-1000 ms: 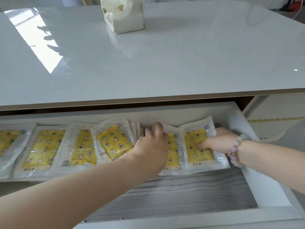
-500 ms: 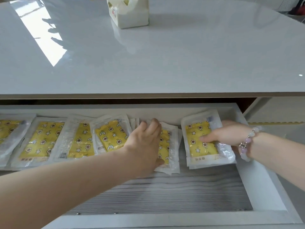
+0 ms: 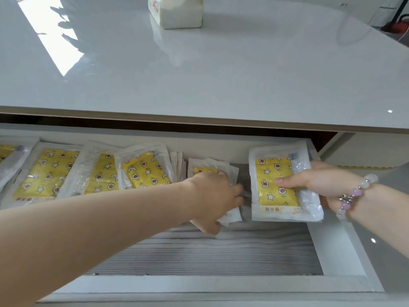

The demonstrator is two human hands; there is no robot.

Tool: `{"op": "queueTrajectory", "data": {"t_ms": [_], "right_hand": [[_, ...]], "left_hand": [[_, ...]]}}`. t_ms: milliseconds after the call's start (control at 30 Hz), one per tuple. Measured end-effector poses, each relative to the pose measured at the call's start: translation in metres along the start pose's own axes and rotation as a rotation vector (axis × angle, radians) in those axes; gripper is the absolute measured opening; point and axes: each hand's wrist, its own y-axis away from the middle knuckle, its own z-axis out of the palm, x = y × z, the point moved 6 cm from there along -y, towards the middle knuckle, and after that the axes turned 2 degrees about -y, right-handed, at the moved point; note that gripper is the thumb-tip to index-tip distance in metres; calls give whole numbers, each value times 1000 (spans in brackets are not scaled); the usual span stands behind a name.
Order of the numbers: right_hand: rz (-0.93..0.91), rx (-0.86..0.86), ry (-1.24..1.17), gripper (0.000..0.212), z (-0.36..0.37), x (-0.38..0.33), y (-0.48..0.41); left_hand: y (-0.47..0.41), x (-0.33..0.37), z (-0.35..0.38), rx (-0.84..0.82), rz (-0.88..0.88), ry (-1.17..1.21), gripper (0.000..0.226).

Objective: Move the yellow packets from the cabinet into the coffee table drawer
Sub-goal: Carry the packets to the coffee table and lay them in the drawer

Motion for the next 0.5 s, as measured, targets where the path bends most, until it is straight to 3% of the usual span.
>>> {"op": "queueTrajectory", "data": {"t_ms": [33, 100, 133, 167, 233, 267, 400, 500], "right_hand": [[2, -21, -6, 30, 4, 2, -1], [5, -12, 46, 88, 6, 9, -5], [21, 7, 62, 104, 5, 13, -7], [21, 2, 64, 97, 6, 12, -6], [23, 22, 73, 48, 6, 8, 0], [27, 51, 92, 35, 2, 9, -1], [18, 57, 155, 41, 4, 11, -5], [31, 47, 111, 59, 8, 16, -9]], "left_hand": [[0, -1, 1, 6, -19, -13, 65], [0, -2, 2, 5, -77, -51, 60], [0, -3, 2, 1, -106, -72, 58], [0, -3, 2, -1, -128, -85, 55], [2, -3, 2, 14, -138, -69, 50], [4, -3, 2, 27, -125, -41, 50], [13, -4, 8, 34, -50, 75, 59], [17, -2, 12, 37, 6, 93, 67]]}}
